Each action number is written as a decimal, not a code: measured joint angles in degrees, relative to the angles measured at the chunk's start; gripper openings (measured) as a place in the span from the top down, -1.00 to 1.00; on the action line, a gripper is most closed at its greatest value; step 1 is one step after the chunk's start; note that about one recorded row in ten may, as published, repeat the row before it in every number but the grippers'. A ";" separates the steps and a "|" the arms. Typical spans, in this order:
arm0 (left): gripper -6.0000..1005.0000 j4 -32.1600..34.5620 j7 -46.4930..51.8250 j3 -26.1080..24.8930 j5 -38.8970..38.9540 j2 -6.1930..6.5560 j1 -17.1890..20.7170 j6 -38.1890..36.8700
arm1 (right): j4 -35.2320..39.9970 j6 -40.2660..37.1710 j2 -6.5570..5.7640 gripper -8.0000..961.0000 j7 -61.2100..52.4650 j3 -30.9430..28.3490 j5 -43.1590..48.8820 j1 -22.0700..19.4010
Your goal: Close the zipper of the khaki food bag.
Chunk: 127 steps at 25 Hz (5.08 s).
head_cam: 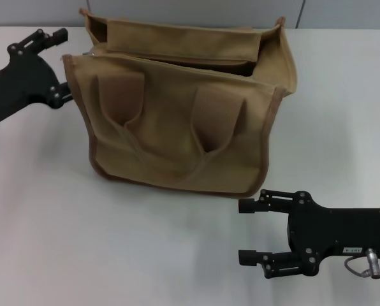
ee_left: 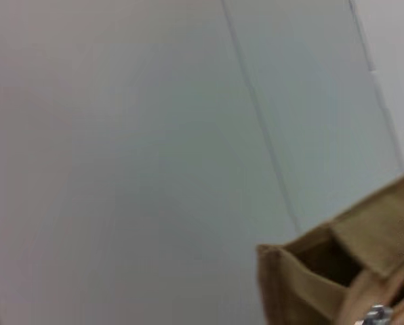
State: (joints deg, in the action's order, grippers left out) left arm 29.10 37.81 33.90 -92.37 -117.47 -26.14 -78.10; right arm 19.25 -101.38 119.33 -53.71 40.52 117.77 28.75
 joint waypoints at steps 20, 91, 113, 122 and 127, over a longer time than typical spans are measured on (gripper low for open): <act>-0.48 -7.52 -14.80 -2.39 11.08 -1.15 2.92 -4.31 | -0.80 -2.13 0.03 -0.69 -1.50 -0.10 -0.05 1.24; 0.96 -19.52 -16.02 -2.51 22.53 -1.62 -1.54 -18.70 | -6.86 23.11 0.55 0.09 -38.86 12.09 -28.20 31.35; 0.96 -20.35 -16.02 -1.85 22.20 -1.62 -2.15 -20.79 | -8.94 29.07 0.55 0.23 -38.05 15.55 -28.66 36.53; 0.95 -20.93 -16.02 -1.72 22.31 -1.62 -2.94 -20.94 | -10.39 30.14 0.55 0.25 -38.04 15.96 -28.85 38.10; 0.95 -20.93 -16.02 -1.85 22.42 -1.63 -2.88 -20.98 | -10.47 30.43 0.55 0.43 -38.04 15.99 -28.94 37.76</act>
State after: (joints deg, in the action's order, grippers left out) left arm 8.17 21.80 32.05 -69.95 -119.10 -29.02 -99.08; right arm 8.77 -70.95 119.88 -91.75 56.51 88.84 66.52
